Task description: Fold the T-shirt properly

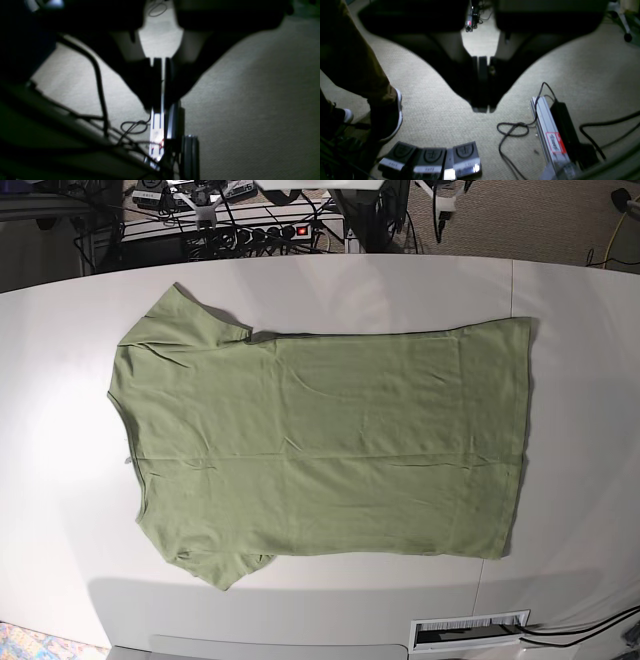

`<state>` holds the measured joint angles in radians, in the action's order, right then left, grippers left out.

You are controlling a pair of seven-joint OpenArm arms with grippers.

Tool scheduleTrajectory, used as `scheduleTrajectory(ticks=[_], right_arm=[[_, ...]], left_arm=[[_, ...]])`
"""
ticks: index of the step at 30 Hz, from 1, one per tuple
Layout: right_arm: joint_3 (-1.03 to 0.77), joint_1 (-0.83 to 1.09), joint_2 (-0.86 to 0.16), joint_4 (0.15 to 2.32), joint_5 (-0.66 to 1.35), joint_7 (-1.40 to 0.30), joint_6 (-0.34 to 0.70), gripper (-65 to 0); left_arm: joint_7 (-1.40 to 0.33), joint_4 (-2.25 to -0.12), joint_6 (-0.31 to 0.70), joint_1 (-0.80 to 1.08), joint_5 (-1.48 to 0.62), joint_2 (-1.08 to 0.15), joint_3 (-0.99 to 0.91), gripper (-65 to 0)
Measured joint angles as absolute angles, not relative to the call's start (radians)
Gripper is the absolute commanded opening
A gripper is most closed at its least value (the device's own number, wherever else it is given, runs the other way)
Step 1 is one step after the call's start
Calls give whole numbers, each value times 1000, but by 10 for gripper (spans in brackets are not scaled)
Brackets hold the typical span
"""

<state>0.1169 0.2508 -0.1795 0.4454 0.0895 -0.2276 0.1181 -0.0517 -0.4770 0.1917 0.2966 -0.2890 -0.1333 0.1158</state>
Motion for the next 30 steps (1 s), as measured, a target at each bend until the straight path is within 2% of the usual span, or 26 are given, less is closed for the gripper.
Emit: scheduleTrajectory(ticks=[6, 11, 20, 23, 30], right_arm=[[278, 273, -224, 450, 51, -240, 143, -650], [376, 336, -284, 548, 88, -279, 143, -650], [374, 554, -492, 896, 132, -319, 135, -650], [364, 646, -560, 1039, 128, -326, 142, -650], [110, 857, -624, 1338, 128, -344, 138, -650]], left_arm=[[-59, -571, 193, 393, -290, -154, 116, -650], [-66, -694, 193, 516, -289, -199, 116, -650], [-85, -997, 191, 735, -289, -305, 116, -650], [-121, -1146, 98, 823, -240, -333, 115, -650], [-115, -1475, 24, 1021, -82, -380, 80, -650]])
